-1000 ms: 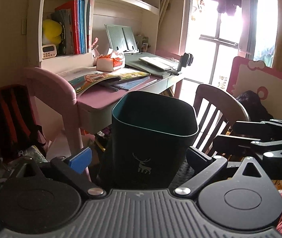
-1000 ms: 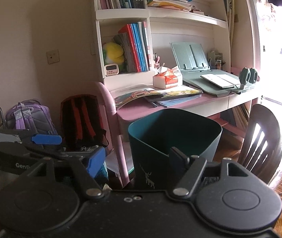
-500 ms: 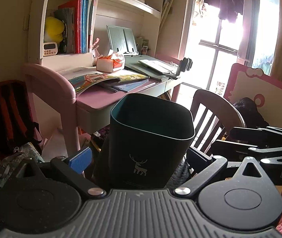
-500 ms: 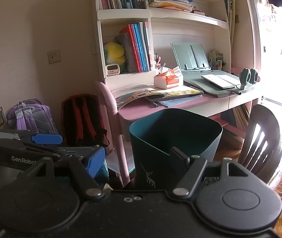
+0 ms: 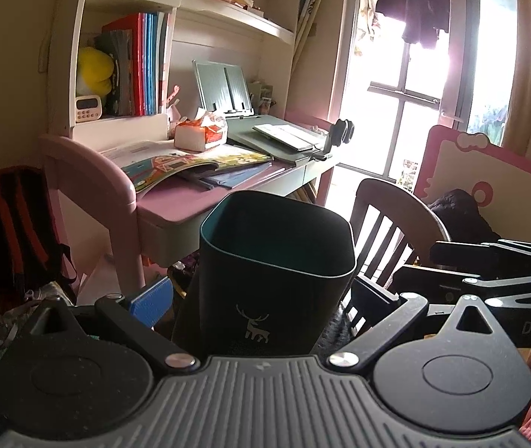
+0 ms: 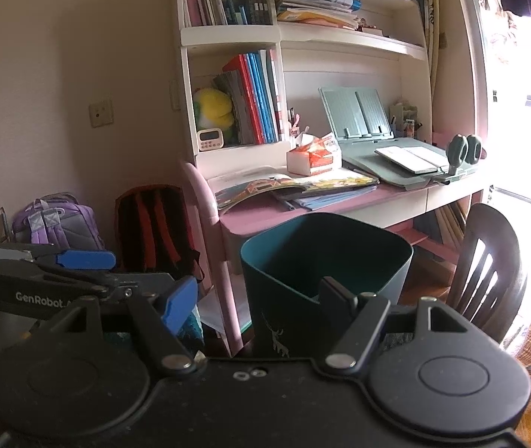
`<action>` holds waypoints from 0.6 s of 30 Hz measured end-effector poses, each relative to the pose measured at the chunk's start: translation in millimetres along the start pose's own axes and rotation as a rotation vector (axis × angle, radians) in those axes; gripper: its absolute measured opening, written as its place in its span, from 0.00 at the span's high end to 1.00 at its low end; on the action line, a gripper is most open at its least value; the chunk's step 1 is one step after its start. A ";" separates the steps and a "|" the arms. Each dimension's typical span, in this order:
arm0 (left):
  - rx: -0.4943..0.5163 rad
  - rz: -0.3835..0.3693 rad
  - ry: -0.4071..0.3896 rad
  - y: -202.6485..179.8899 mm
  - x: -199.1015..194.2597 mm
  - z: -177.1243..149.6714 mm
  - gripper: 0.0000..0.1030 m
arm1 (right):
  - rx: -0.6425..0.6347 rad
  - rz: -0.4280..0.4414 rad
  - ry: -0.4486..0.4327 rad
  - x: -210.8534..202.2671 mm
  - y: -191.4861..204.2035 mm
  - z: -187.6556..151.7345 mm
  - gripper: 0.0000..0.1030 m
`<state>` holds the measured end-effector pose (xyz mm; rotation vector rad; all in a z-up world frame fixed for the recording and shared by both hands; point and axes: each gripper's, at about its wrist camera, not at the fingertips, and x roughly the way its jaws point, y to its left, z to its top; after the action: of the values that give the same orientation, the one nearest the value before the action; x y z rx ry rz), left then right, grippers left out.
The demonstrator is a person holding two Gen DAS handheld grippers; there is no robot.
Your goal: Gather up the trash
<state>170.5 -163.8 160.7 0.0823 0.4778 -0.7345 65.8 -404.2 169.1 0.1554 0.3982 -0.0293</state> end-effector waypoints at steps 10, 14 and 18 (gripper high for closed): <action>0.025 0.010 -0.042 -9.7 -9.3 5.5 0.01 | -0.004 -0.012 -0.022 -9.4 -2.7 4.1 0.30; 0.039 0.021 -0.062 -13.5 -13.6 6.2 0.01 | 0.005 -0.015 -0.021 -10.4 -5.4 4.2 0.30; 0.052 0.030 -0.078 -16.0 -17.7 7.1 0.01 | 0.002 -0.016 -0.029 -14.0 -4.7 4.4 0.30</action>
<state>151.3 -166.3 176.3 0.1088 0.3826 -0.7184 54.4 -409.5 177.8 0.1539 0.3704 -0.0479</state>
